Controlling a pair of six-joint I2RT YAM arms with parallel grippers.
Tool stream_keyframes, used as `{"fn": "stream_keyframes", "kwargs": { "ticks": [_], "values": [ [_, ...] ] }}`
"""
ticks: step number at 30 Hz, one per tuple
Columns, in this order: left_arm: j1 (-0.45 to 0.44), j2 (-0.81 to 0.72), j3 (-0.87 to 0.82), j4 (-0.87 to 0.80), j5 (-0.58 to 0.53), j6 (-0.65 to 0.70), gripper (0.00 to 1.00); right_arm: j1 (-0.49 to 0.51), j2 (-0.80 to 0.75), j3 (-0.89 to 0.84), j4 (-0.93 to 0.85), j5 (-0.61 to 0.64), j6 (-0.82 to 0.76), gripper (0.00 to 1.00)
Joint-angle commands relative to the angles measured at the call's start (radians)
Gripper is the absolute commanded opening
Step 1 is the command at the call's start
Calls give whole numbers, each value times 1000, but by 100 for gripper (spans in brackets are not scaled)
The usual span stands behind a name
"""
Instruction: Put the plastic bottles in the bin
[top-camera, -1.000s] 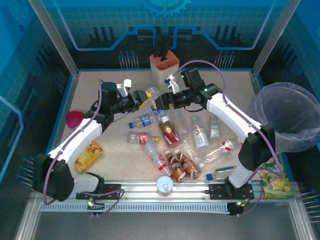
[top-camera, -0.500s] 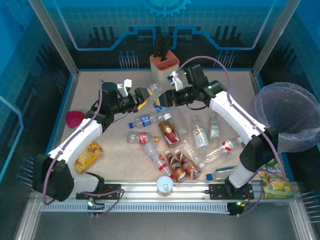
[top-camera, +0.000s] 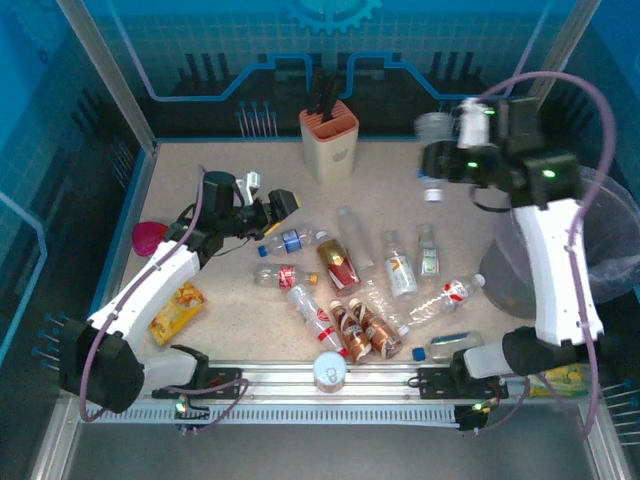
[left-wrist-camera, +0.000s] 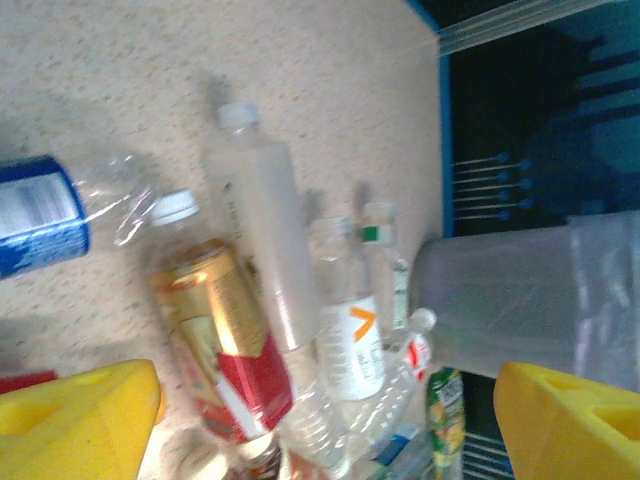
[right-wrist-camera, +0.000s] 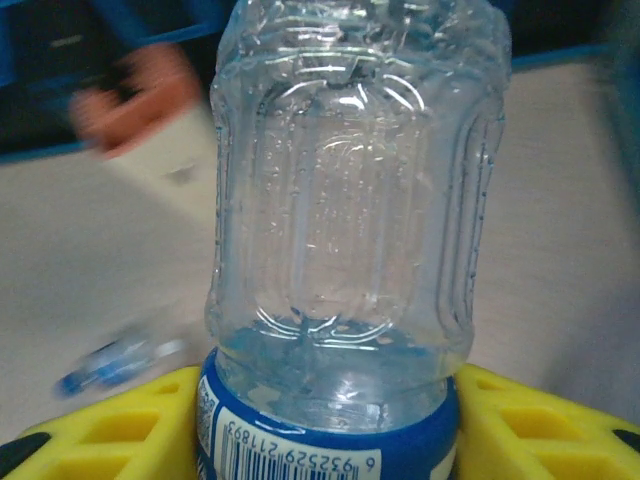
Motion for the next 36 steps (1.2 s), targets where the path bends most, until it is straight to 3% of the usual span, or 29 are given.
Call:
{"fn": "stream_keyframes", "kwargs": {
  "ticks": [1,2,3,6,11,29,31,33,35,36],
  "values": [
    [-30,-20,-6,-122,-43,69,87,-214,-24,-12,-143,39,-55,27],
    [-37,-23,-14,-129,-40,67,87,-285,-38,-31,-126,9,-64,11],
    [-50,-31,-27,-130,-42,62,87,-341,-53,-54,-103,4,-71,1],
    [-88,-59,-71,-134,-65,40,87,-483,-57,-101,-67,-28,-93,0],
    [-146,-98,-146,-168,-113,19,87,-609,-18,-173,-6,-37,-118,0],
    [-330,-97,-344,-47,-209,-181,90,-621,55,-544,276,87,-38,0],
    [-345,-80,-348,-38,-209,-192,91,-621,51,-578,304,93,-33,7],
    [-367,-69,-353,-36,-215,-203,91,-621,45,-604,325,98,-30,26],
    [-389,-62,-369,-24,-221,-221,92,-621,35,-617,333,91,-31,69],
    [-397,-58,-376,-16,-223,-229,92,-623,30,-615,333,89,-31,82]
  ]
}}
